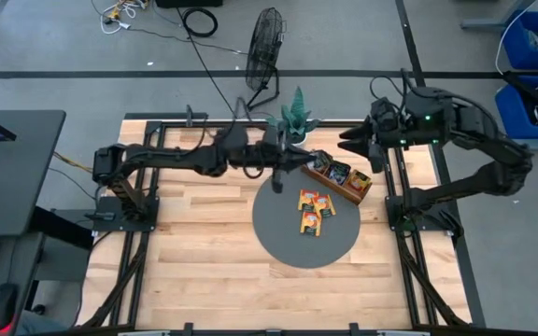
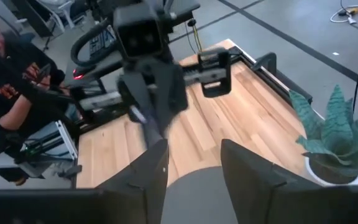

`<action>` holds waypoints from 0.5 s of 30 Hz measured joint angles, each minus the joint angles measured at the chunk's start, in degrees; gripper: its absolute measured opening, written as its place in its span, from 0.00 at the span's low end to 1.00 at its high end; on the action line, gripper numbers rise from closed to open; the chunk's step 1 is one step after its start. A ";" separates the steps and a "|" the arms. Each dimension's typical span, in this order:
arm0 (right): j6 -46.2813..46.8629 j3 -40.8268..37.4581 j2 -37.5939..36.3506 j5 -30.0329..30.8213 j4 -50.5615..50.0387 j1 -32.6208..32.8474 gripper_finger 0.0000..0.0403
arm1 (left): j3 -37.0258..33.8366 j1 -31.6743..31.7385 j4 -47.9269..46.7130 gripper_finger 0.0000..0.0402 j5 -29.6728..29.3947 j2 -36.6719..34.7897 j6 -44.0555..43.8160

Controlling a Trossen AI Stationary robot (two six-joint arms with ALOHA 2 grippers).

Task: Pick & Place Tea
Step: Put the purple tea bag into the wooden organizer

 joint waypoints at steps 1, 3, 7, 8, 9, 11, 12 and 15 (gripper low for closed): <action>0.01 -0.02 0.41 -0.01 0.47 0.00 0.39 | -1.26 0.02 4.62 0.00 0.44 0.00 -1.08; -0.02 -0.02 1.46 -0.01 2.36 0.00 0.39 | -3.27 0.35 11.22 0.00 0.79 -0.14 -3.14; -0.12 -0.02 3.73 -0.39 6.21 0.00 0.39 | -5.80 0.88 14.81 0.00 0.75 -0.04 -5.65; -0.47 -0.02 4.44 -0.97 6.77 0.00 0.39 | -6.15 1.05 15.48 0.00 0.73 -0.04 -5.79; -0.71 -0.02 5.17 -1.59 7.38 0.00 0.39 | -6.53 1.07 16.45 0.00 0.68 -0.04 -5.96; -1.34 -0.03 6.30 -4.03 9.74 0.00 0.39 | -7.43 1.13 18.65 0.00 0.68 -0.04 -6.87; -1.64 -0.02 6.70 -5.64 10.63 -0.02 0.39 | -7.90 1.18 19.75 0.00 0.54 -0.06 -7.12; -1.36 -0.02 7.66 -7.85 11.72 0.00 0.39 | -8.56 1.26 22.14 0.00 0.49 -0.04 -7.27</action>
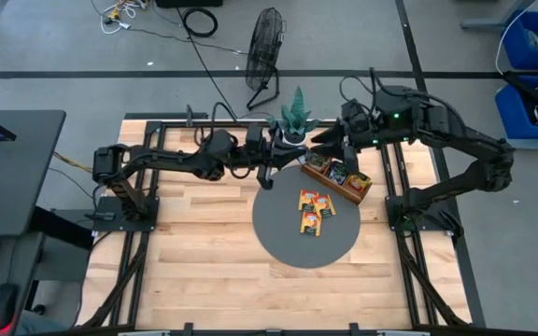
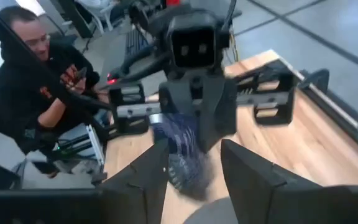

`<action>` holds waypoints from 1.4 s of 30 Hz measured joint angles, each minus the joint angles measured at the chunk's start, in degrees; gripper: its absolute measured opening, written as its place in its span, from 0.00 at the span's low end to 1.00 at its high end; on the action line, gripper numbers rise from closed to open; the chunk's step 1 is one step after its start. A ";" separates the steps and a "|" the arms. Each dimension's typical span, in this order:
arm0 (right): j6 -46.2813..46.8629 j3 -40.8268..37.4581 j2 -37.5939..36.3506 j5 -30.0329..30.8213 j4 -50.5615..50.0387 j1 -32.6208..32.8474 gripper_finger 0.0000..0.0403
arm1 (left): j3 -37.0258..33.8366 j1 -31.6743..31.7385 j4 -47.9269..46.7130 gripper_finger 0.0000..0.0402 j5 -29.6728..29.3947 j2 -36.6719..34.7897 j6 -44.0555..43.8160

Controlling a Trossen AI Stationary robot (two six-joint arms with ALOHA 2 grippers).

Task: Pick & Place Tea
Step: Put the purple tea bag into the wooden organizer

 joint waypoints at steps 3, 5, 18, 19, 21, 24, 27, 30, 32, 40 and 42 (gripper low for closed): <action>1.34 -0.02 0.45 -1.43 0.18 -0.02 0.39 | 0.00 0.08 0.23 0.00 0.06 0.00 -0.02; 1.77 -0.02 0.28 -2.94 1.70 -0.02 0.39 | 0.00 0.06 0.05 0.00 0.26 -0.02 -0.02; 0.08 -0.02 -0.24 -3.72 0.60 0.02 0.39 | 0.00 0.08 0.29 0.01 2.72 0.00 -1.07; 0.28 -0.02 0.00 -3.70 0.07 0.02 0.39 | 0.00 0.11 0.47 0.01 2.72 0.00 -1.09; -0.08 -0.02 0.50 -3.67 -0.50 0.02 0.38 | 0.00 0.12 0.61 0.01 2.70 0.00 -1.05; -1.52 -0.02 1.00 -2.85 -1.55 0.03 0.36 | 0.00 0.14 0.58 0.01 2.72 0.00 -1.03; -1.72 -0.02 1.18 -2.15 -1.59 0.02 0.29 | 0.00 0.20 0.54 0.01 2.72 0.00 -1.01; -2.39 -0.02 1.01 -2.11 -1.50 0.02 0.15 | 0.00 0.65 0.44 0.01 3.26 0.00 -1.04; -3.27 -0.02 0.93 -1.91 -1.51 0.02 0.05 | 0.02 0.90 0.45 0.01 3.36 0.00 -1.05; -4.66 -0.02 0.86 -0.79 -2.39 0.00 0.01 | 0.04 1.12 -0.41 0.04 4.27 -0.02 -1.03; -4.51 -0.02 0.70 -0.06 -2.98 -0.04 0.01 | 0.04 1.15 -0.58 0.07 5.41 -0.02 -1.05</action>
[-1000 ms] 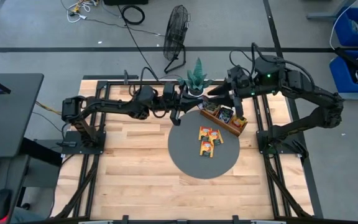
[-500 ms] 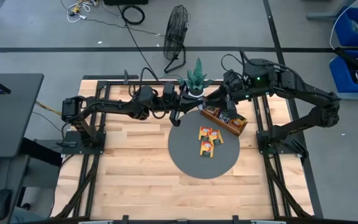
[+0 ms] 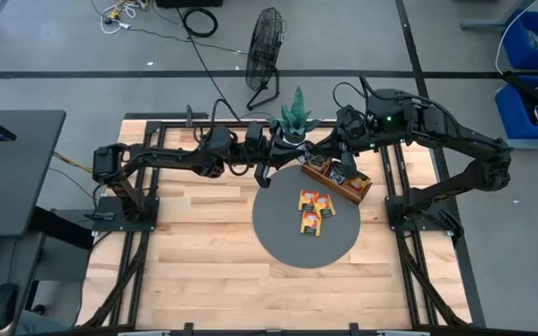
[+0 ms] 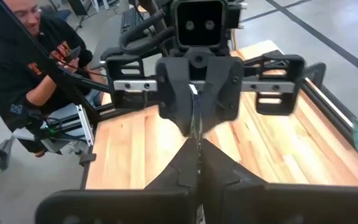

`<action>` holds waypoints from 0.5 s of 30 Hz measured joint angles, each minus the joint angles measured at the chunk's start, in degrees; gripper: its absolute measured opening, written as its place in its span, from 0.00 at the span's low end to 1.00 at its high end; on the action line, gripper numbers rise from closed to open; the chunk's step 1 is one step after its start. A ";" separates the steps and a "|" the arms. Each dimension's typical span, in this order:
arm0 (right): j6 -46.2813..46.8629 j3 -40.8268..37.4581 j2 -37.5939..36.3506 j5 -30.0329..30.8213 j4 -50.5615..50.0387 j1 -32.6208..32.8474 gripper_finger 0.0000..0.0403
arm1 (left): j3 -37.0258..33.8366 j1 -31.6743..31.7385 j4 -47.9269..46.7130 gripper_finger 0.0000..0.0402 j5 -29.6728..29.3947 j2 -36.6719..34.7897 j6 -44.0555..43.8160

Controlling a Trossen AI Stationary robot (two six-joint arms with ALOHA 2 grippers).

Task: Pick & Place Tea
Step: Put the purple tea bag into the wooden organizer

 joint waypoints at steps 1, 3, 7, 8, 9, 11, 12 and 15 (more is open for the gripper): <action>-0.16 0.00 -0.18 0.20 -0.44 -0.02 0.01 | 0.00 0.00 -0.02 0.08 0.57 0.00 0.00; -0.19 0.00 -0.43 0.35 -0.79 -0.04 0.01 | 0.00 0.31 0.01 0.10 1.99 0.00 -0.06; -0.21 0.00 -1.03 1.00 -2.79 -0.73 0.00 | 0.00 1.54 -0.89 0.11 4.88 0.00 -5.09; -0.21 0.00 -1.29 1.54 -3.59 -0.88 0.00 | 0.00 1.90 -1.39 0.11 5.14 0.00 -6.58; -0.24 0.00 -1.62 2.38 -4.81 -1.09 0.00 | 0.00 2.20 -1.93 0.10 5.38 0.00 -7.60; -0.63 0.02 -1.90 4.38 -9.22 -1.49 0.00 | 0.00 2.54 -2.92 0.09 5.94 0.00 -7.98; -0.79 0.02 -1.96 5.65 -12.55 -1.73 0.00 | 0.00 2.62 -2.99 0.07 6.21 0.00 -7.91; -4.54 -0.19 -1.87 7.07 -20.88 -2.21 0.00 | 0.00 2.54 -3.26 0.03 6.59 0.00 -7.64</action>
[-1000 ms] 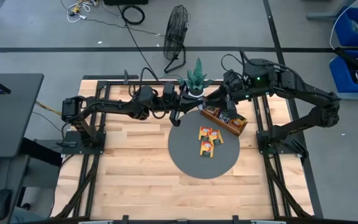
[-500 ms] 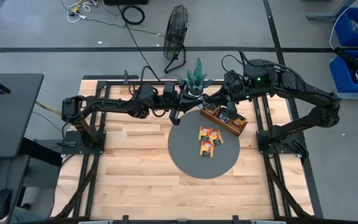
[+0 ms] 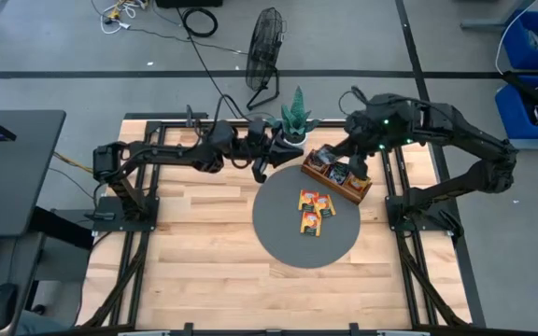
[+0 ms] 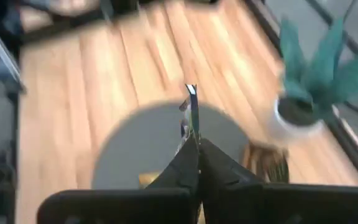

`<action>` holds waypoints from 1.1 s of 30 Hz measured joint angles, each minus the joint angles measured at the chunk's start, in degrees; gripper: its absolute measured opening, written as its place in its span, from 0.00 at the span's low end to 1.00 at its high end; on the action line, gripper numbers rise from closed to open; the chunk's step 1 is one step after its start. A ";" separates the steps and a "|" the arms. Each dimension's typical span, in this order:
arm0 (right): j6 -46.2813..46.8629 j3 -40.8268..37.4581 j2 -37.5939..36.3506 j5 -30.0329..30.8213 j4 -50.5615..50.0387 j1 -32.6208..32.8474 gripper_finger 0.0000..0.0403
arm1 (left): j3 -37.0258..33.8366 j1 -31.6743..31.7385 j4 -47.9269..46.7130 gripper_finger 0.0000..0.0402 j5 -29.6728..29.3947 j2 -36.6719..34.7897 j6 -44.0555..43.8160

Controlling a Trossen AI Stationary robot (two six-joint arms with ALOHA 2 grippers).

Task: Pick & Place Tea
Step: Put the purple tea bag into the wooden organizer

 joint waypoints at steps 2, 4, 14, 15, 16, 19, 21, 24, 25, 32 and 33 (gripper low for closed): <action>-0.51 -1.25 -0.04 0.83 -2.82 -0.21 0.00 | 0.00 -0.15 -0.09 0.01 -0.01 -0.03 -0.06; -0.58 -3.38 -0.18 0.86 -3.87 -0.90 0.00 | 0.00 -0.13 -1.47 0.01 -0.58 -0.64 -0.09; -3.97 -24.69 -4.03 0.49 0.81 -9.23 0.00 | 0.00 -1.67 -25.31 0.00 -8.37 -10.11 13.40; -3.52 -27.33 -4.40 -0.30 2.57 -10.33 0.00 | 0.00 -2.01 -27.64 0.00 -9.52 -11.00 14.48; -2.85 -29.81 -4.64 -1.30 4.94 -11.36 0.00 | 0.00 -2.44 -29.46 0.00 -10.94 -11.81 15.60; -1.05 -36.41 -4.83 -4.40 12.36 -14.01 0.00 | 0.00 -3.89 -34.55 0.00 -16.17 -13.61 18.63; -0.95 -39.63 -4.42 -5.27 16.51 -15.28 0.00 | 0.00 -4.77 -36.76 0.00 -17.94 -13.94 20.15; -0.78 -43.12 -3.30 -5.19 18.79 -17.23 0.00 | -0.02 -5.79 -39.33 0.00 -18.96 -14.08 21.09; -0.50 -43.93 -3.11 -5.16 19.53 -17.94 0.00 | -0.02 -6.11 -39.73 0.00 -19.25 -14.12 21.17; -0.11 -48.36 -3.04 -5.08 24.95 -21.23 0.00 | -0.02 -7.56 -40.68 0.00 -20.45 -14.16 21.32; -0.02 -49.14 -3.04 -5.07 25.17 -21.56 0.00 | -0.02 -7.56 -40.77 0.00 -20.46 -14.16 21.32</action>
